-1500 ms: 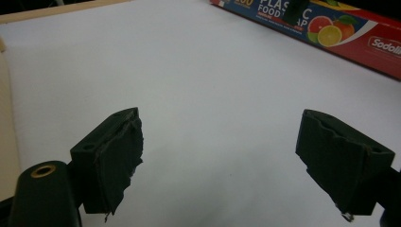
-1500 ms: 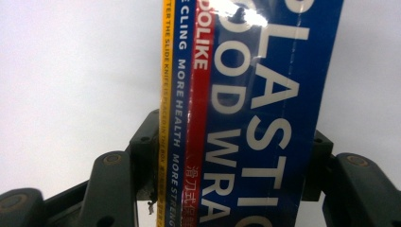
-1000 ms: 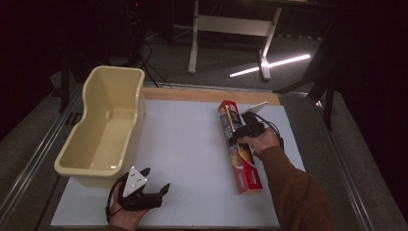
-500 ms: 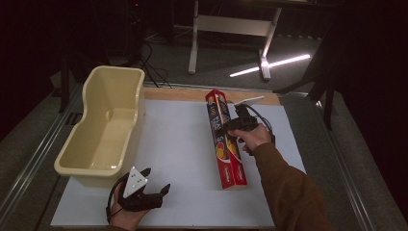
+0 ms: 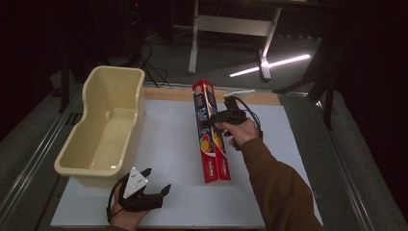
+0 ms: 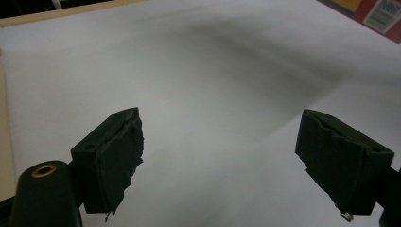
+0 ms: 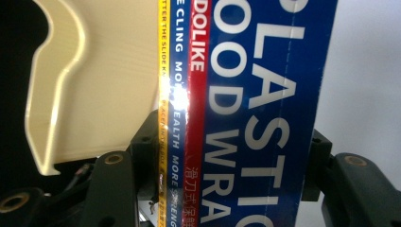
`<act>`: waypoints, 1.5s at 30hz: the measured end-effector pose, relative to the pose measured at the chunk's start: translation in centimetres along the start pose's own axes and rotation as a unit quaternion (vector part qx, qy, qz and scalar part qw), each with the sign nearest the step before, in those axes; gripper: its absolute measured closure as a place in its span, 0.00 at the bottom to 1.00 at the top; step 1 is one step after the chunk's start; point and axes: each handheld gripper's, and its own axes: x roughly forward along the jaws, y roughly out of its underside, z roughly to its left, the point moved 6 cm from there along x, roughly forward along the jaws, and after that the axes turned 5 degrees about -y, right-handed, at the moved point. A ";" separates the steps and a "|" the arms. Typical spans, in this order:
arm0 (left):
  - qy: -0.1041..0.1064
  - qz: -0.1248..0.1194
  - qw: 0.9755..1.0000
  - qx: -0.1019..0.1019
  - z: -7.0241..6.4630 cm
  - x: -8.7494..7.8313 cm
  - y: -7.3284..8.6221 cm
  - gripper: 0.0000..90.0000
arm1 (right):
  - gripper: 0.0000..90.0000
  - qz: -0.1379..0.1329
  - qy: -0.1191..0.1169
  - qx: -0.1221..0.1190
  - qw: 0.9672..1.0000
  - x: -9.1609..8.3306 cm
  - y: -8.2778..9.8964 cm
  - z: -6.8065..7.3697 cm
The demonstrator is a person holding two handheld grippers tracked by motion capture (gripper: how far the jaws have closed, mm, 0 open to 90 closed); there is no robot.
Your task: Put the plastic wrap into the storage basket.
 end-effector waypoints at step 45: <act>0.010 -0.007 1.000 0.001 -0.6 -0.1 0.2 0.17 | 0.47 -0.051 -0.069 -0.010 0.996 5.8 -5.2 12.1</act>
